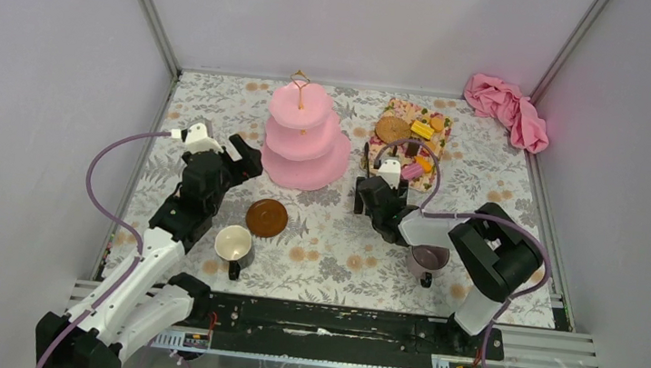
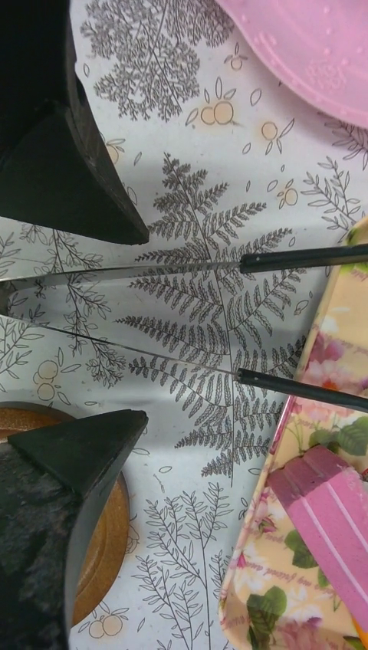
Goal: Serve the afternoon tea
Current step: Place the clamp on the tray, then pick up the clamp from the tray.
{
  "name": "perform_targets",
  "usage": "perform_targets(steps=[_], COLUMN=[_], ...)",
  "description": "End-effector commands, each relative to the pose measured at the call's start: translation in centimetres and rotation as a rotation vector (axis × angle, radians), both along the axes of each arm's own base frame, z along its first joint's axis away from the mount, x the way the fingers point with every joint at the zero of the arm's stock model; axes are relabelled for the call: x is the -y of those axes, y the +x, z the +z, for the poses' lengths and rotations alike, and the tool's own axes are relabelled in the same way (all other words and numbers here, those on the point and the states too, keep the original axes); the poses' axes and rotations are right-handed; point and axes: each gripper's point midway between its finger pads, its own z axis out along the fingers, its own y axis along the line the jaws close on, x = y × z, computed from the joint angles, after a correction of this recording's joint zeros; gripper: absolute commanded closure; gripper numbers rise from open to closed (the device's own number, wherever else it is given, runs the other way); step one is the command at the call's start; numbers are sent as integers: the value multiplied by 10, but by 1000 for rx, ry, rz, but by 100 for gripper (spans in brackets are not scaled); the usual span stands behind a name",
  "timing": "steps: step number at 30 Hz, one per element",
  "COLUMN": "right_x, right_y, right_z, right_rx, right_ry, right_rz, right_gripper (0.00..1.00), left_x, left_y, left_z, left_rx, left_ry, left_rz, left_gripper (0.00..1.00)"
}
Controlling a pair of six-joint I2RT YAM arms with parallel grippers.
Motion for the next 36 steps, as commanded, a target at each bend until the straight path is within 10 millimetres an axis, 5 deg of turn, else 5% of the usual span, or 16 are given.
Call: perform_targets(steps=[1,10,21,36], right_x=[-9,-10,-4,-19], right_y=[23,36,31,24], right_z=[20,14,-1,48], right_rx=[87,88,67,27], right_ry=[-2,-67,-66,-3], right_rz=[-32,-59,-102,-27], right_gripper=[16,25,47,56], left_x=[2,2,3,4], left_y=[5,7,8,7], left_z=[9,8,8,12], left_rx=[52,48,48,59], left_ry=[-17,-10,-8,-13], left_rz=[8,10,6,-3], left_gripper=[0,0,0,0])
